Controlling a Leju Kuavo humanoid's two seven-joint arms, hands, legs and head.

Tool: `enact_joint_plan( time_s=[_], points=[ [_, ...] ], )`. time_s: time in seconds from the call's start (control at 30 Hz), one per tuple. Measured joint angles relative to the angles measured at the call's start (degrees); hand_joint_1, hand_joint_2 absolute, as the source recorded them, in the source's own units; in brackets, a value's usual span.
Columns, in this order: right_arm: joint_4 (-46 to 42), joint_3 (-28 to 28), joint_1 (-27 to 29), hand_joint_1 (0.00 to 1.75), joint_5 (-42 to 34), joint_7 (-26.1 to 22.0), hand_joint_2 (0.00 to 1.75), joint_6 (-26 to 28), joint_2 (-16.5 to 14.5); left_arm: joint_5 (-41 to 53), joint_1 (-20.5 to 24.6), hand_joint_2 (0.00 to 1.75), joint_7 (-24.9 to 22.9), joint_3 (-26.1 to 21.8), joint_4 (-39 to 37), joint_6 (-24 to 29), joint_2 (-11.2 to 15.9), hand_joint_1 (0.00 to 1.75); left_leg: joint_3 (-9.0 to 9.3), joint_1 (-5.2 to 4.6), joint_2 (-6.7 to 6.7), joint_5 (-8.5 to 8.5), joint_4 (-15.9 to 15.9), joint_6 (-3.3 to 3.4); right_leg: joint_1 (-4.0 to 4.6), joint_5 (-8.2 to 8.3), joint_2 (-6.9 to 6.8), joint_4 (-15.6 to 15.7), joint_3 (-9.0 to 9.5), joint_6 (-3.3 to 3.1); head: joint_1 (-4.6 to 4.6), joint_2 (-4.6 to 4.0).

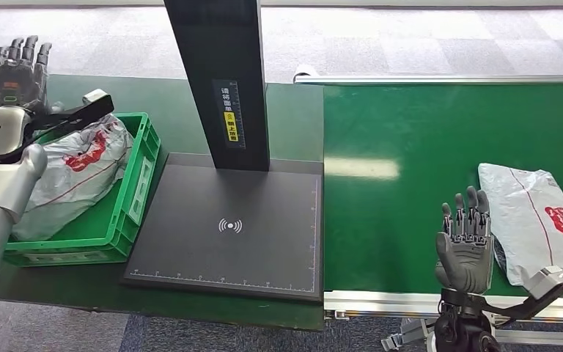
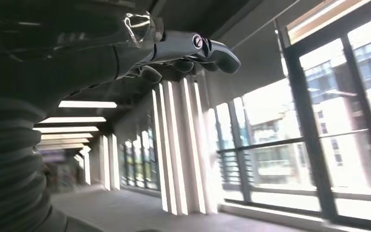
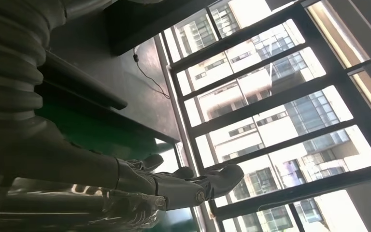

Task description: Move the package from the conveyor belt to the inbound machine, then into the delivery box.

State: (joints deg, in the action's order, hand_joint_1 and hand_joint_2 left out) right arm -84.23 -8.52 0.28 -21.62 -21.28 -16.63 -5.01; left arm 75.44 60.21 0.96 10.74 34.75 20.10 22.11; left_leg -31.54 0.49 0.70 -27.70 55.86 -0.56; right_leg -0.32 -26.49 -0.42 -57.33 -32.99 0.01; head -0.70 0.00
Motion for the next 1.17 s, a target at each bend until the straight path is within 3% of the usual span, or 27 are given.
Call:
enact_joint_plan(
  time_s=[0.1,0.17,0.23,0.33,0.37,0.43,0.5,0.63,0.73,0.9,1.17],
  points=[
    [-0.6,0.1,0.9,0.00,1.1,-0.3,1.75,1.2,0.2,-12.6,-3.4,1.75,7.2,-2.9,4.6,0.6,-2.1,0.00,-0.01,-0.01,0.06,-0.01,0.0,0.01,-0.01,-0.01,0.03,0.0,0.01,0.01,0.01,0.00],
    [-1.0,0.4,1.4,0.00,5.4,-1.1,1.75,3.4,0.4,-22.2,-6.7,1.75,13.0,-4.4,8.8,-3.5,-3.6,0.00,0.01,-0.05,0.18,-0.04,0.0,0.02,-0.05,-0.01,0.11,0.0,0.00,0.01,-0.01,0.00],
    [-1.3,1.1,1.7,0.00,12.7,-1.8,1.75,6.3,0.7,-40.7,-12.9,1.75,21.1,-6.2,16.4,-14.5,-5.9,0.00,0.09,-0.15,0.28,-0.12,0.0,0.03,-0.13,-0.03,0.19,0.0,0.04,0.03,-0.02,0.00],
    [-1.0,2.7,1.8,0.00,19.2,-2.1,1.75,7.3,1.0,-76.3,-27.7,1.75,28.3,-6.3,30.1,-35.3,-10.6,0.00,0.21,-0.25,0.51,-0.29,0.0,0.07,-0.22,-0.10,0.41,0.0,0.06,0.08,-0.01,0.00],
    [-0.8,3.3,1.8,0.00,19.7,-2.3,1.75,7.1,1.1,-85.6,-32.3,1.75,29.5,-5.3,33.4,-38.9,-12.1,0.00,0.21,-0.25,0.59,-0.34,0.0,0.10,-0.22,-0.12,0.48,0.0,0.03,0.10,0.02,0.00],
    [-0.4,4.1,1.9,0.00,20.0,-2.6,1.75,6.8,1.1,-96.5,-39.2,1.75,30.8,-2.8,37.8,-41.2,-14.6,0.00,0.19,-0.25,0.65,-0.42,0.0,0.13,-0.22,-0.16,0.55,0.0,-0.01,0.15,0.00,0.00],
    [-0.2,4.7,2.1,0.00,20.1,-2.8,1.75,6.6,1.2,-97.4,-44.4,1.75,30.7,-0.4,40.9,-41.4,-16.9,0.00,0.19,-0.26,0.49,-0.45,0.0,0.18,-0.24,-0.24,0.43,0.1,0.06,0.24,-0.02,0.00],
    [-0.3,5.9,3.6,0.00,21.0,-3.3,1.75,5.1,0.8,-90.6,-54.5,1.75,30.1,4.3,45.1,-42.5,-22.8,0.00,0.16,-0.27,0.36,-0.50,0.0,0.22,-0.25,-0.31,0.32,0.1,0.12,0.31,0.00,0.00],
    [-0.6,7.0,4.8,0.00,22.2,-3.9,1.75,4.7,0.3,-90.2,-59.0,1.75,30.7,5.7,46.6,-42.7,-25.6,0.00,0.16,-0.26,0.33,-0.52,0.0,0.23,-0.24,-0.31,0.30,0.1,0.11,0.31,-0.02,0.00],
    [-1.5,7.9,5.7,0.00,22.4,-4.2,1.75,4.7,0.0,-88.3,-62.0,1.75,30.7,5.8,48.6,-42.5,-27.7,0.00,0.18,-0.20,0.29,-0.50,0.0,0.22,-0.19,-0.32,0.28,0.1,0.15,0.29,-0.02,0.00],
    [-2.0,7.9,6.1,0.00,22.3,-4.1,1.75,4.7,-0.1,-86.7,-63.3,1.75,29.9,5.7,50.1,-42.2,-28.7,0.00,0.20,-0.21,0.28,-0.48,0.0,0.23,-0.20,-0.31,0.28,0.1,0.18,0.30,-0.01,0.00]
  ],
)
